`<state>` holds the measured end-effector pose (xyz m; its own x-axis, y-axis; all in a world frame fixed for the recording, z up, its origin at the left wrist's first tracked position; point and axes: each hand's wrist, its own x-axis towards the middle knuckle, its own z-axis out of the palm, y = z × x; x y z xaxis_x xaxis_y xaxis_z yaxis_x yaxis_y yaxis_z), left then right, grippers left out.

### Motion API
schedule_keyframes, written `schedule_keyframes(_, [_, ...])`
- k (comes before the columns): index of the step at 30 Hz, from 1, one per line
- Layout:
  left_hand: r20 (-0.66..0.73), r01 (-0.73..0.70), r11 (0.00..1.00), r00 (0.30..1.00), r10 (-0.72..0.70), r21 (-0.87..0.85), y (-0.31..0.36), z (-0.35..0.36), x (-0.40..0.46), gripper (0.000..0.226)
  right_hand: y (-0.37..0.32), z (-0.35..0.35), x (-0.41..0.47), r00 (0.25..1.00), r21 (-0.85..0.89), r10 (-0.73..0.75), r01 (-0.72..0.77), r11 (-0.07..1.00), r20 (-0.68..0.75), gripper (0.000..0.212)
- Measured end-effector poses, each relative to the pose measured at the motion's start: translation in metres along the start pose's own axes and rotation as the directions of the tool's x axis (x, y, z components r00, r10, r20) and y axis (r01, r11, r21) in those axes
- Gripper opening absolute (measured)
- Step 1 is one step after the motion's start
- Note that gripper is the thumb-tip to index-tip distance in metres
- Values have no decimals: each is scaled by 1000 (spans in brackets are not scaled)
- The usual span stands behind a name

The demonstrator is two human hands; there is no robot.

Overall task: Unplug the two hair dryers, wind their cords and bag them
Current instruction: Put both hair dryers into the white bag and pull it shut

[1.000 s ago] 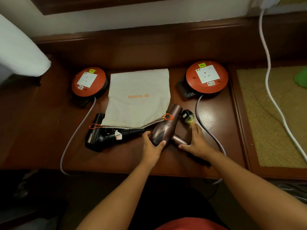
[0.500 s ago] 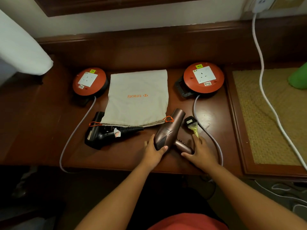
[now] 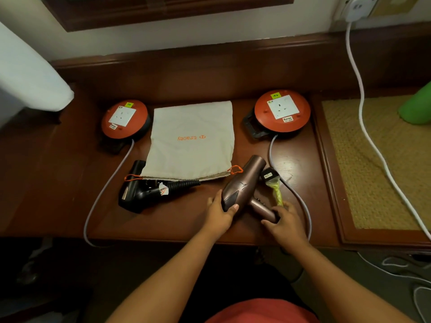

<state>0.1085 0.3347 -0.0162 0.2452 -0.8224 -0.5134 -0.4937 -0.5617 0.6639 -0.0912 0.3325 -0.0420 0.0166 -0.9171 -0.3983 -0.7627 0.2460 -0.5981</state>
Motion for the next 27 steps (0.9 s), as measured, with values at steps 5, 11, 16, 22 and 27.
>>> schedule_keyframes(5, [-2, -90, 996, 996, 90, -11, 17, -8, -4, 73, -3, -17, -8, 996, 44, -40, 43, 998, -75, 52])
schedule_keyframes(11, [-72, -210, 978, 975, 211, 10, 46, -31, -3, 71, -18, -36, -8, 965, -38, -176, 172, 984, -194, 45])
schedule_keyframes(16, [-113, -277, 961, 955, 274, -8, 58, -59, -5, 67, -45, -47, -6, 924, -100, -291, 274, 956, -249, 41])
schedule_keyframes(22, [-133, -328, 943, 939, 318, -60, 49, -99, -6, 67, -78, -45, -4, 886, -159, -370, 338, 928, -279, 45])
schedule_keyframes(27, [-107, -392, 911, 918, 381, -129, 24, -142, 0, 58, -112, -29, -10, 872, -159, -396, 364, 918, -288, 44])
